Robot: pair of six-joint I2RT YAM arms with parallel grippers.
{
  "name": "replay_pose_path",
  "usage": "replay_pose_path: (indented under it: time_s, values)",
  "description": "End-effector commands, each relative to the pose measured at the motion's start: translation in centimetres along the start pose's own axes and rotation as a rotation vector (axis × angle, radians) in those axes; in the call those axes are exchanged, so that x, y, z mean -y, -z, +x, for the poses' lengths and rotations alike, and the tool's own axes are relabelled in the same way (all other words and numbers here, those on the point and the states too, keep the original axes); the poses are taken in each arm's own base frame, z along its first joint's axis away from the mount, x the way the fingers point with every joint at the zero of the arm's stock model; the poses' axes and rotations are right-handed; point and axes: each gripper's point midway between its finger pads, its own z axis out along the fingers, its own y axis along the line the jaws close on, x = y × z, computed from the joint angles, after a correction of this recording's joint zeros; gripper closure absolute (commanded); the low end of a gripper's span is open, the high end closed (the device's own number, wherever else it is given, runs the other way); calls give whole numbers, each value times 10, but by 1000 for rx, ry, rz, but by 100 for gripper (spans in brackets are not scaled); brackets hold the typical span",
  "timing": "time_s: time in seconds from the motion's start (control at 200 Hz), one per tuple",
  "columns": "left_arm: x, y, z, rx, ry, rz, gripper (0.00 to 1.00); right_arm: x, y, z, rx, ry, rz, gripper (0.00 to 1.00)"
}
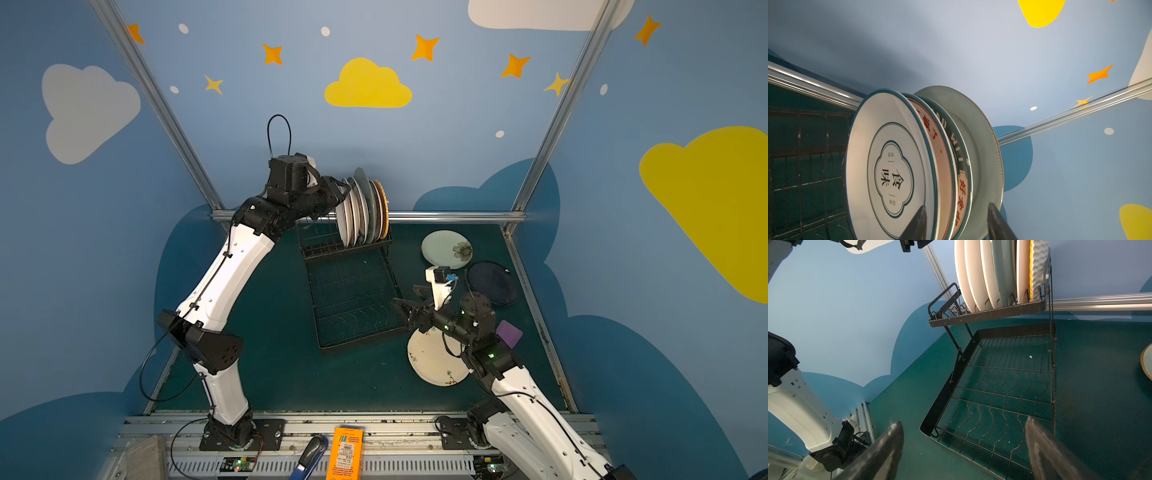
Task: Load the plates into the dish rack
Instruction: 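Open and withdraw the left gripper while right moves to the berry plate, then lower the right gripper onto the cream berry-pattern plate's rim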
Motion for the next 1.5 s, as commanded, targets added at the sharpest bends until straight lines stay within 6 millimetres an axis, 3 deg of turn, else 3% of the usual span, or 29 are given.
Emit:
replay_pose_path:
  time_s: [0.0, 0.205, 0.37, 0.491, 0.611, 0.751, 0.881, 0.991, 1.021, 1.146, 1.337, 1.497]
  values:
    - [11, 19, -14, 43, -18, 26, 53, -1, 0, -4, 10, 14, 5, 11]
    - [16, 46, -16, 63, -42, 33, 52, 9, 1, -4, 20, 9, 61, 11]
    - [26, 96, -16, 95, -80, 81, 48, 25, -1, -3, 31, -16, 140, 11]
    - [22, 136, -4, 111, -123, 108, 41, 39, 0, -4, 39, -54, 216, 10]
    - [4, 171, 21, 101, -188, 121, 29, 50, 6, -1, -9, -102, 295, 11]
    - [-20, 199, 74, -8, -243, 195, 15, 67, 25, 22, -143, -225, 406, 10]
    - [-51, 207, 130, -127, -229, 259, 0, 84, 59, 50, -187, -391, 492, 10]
    - [-84, 208, 163, -169, -197, 244, 0, 93, 89, 70, -215, -493, 570, 11]
    - [-91, 208, 170, -173, -186, 246, 0, 99, 95, 87, -245, -529, 601, 11]
    - [-118, 204, 199, -216, -138, 246, 0, 113, 119, 117, -302, -667, 717, 10]
    - [-145, 200, 221, -240, -138, 218, 0, 140, 146, 152, -289, -906, 954, 10]
    - [-155, 198, 229, -248, -136, 210, 0, 157, 152, 179, -259, -977, 1011, 10]
